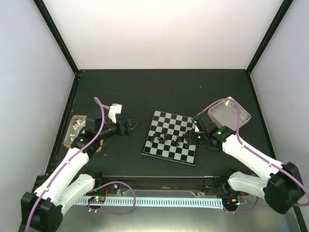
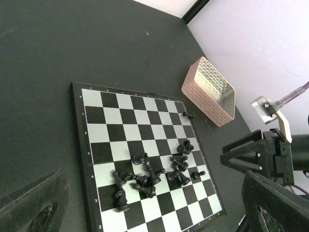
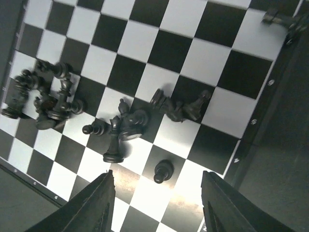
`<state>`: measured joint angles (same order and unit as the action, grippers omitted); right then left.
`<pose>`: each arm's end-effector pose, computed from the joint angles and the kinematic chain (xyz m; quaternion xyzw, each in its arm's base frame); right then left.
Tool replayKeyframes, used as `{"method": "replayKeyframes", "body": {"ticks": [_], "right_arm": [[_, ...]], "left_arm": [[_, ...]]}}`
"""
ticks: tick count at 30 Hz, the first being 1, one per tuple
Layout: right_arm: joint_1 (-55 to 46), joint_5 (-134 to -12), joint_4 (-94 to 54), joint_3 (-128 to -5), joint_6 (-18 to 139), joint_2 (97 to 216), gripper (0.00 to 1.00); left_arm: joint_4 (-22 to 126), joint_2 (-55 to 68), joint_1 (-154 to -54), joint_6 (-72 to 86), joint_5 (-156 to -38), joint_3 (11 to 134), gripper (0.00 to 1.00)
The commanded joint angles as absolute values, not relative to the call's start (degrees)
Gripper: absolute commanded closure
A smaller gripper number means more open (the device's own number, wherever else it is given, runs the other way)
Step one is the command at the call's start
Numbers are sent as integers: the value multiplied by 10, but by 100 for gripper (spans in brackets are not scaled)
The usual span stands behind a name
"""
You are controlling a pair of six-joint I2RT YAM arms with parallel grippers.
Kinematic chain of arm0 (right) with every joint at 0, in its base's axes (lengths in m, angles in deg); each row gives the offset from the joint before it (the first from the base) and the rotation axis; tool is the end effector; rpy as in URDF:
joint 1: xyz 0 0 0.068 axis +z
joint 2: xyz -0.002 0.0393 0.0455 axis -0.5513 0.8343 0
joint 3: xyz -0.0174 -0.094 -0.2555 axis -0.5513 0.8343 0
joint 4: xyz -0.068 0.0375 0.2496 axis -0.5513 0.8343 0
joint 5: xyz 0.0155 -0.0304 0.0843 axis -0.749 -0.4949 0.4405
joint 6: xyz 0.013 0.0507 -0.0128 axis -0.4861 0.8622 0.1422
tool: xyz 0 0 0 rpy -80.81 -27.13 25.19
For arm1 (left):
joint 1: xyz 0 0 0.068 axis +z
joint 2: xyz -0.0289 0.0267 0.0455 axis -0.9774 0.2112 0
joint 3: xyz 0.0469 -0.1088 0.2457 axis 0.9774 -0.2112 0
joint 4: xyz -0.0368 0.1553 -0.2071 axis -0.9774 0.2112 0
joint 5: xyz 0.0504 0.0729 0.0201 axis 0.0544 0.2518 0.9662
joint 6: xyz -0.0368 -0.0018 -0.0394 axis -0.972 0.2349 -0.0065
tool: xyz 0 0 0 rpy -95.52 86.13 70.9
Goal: Set up the chess pieces on the board
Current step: Pick up the chess piece from the chessboard.
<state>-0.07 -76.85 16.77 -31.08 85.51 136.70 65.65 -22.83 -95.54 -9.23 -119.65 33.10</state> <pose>0.1660 0.1123 0.2191 -0.0241 0.9617 0.1743 0.2103 0.1686 -0.0733 0.2623 0.0715 0.8206 -0.4101 0.3916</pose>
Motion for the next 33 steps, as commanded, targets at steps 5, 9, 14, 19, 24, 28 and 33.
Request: {"method": "replayKeyframes", "body": {"ticks": [5,9,14,19,24,28,33], "right_arm": [[72,-851,173,-349,878,1480,64],[86,-859,174,-355,892,1506,71],[97,-858,177,-351,896,1524,73],[100,-862,172,-350,896,1544,81],[105,-893,188,-342,912,1536,97],[106,-895,213,-325,921,1489,99],[107,-875,236,-303,923,1442,99]], "left_arm": [[615,-197,-969,-81,-1156,334,7],[613,-178,-969,-80,-1154,341,9],[611,-158,-969,-77,-1154,347,9],[616,-147,-969,-73,-1156,350,9],[623,-149,-969,-68,-1152,351,10],[627,-155,-969,-68,-1149,351,10],[626,-157,-969,-69,-1147,350,10]]}}
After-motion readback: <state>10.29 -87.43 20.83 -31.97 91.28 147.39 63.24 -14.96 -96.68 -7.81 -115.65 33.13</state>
